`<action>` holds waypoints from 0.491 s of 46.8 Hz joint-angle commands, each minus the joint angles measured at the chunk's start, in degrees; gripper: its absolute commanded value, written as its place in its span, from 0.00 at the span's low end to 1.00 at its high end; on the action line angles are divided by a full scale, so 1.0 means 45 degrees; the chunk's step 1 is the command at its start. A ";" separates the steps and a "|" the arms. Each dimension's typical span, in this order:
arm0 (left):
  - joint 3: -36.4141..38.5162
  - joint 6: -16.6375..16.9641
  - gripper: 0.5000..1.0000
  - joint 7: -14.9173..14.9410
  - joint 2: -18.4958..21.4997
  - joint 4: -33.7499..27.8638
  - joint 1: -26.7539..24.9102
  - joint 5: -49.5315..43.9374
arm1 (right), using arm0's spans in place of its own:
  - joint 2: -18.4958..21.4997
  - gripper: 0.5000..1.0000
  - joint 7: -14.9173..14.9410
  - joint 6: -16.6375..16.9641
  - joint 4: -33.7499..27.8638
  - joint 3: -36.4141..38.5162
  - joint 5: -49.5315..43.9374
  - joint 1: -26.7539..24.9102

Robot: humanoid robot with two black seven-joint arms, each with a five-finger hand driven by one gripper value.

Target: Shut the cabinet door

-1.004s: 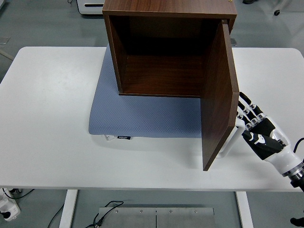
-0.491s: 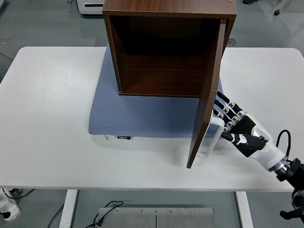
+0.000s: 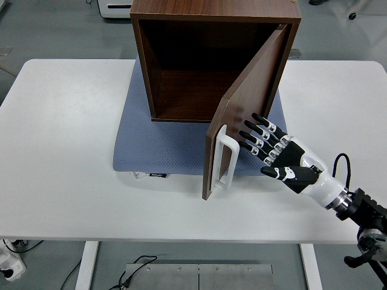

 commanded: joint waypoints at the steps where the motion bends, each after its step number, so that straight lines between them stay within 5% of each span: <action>1: 0.0000 0.0000 1.00 -0.0002 0.0000 -0.0001 0.0000 0.0000 | 0.0005 1.00 0.0001 -0.0001 -0.0105 -0.0281 0.0013 0.0260; 23: 0.0000 0.0000 1.00 -0.0002 0.0000 -0.0001 0.0000 0.0000 | 0.0493 1.00 0.0001 -0.0001 -0.1316 -0.1317 0.0052 0.2037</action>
